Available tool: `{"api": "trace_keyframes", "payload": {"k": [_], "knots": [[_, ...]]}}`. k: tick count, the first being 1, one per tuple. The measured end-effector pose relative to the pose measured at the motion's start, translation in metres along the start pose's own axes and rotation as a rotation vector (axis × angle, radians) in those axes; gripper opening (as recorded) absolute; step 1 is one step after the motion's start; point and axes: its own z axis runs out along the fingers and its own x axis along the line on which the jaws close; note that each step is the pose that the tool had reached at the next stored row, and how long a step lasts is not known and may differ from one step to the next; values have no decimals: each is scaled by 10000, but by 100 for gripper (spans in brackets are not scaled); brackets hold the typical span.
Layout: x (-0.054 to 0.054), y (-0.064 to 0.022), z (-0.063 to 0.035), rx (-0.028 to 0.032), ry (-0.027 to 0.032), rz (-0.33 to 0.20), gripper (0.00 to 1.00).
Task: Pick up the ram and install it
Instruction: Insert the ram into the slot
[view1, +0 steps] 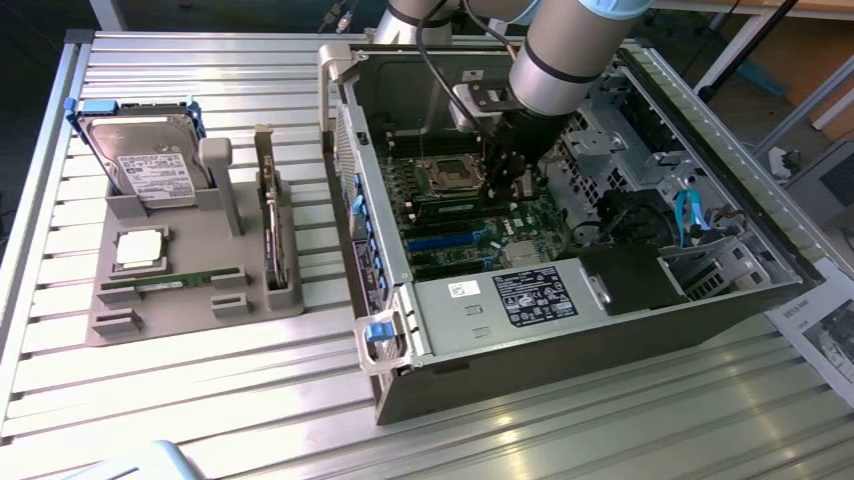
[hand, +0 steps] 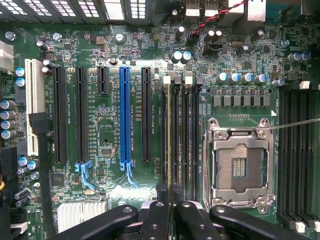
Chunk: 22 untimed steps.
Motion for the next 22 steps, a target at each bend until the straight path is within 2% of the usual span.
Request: {"api": "trace_keyframes", "payload": {"k": [22], "knots": [[4,11,40,48,0,-5,12]]}}
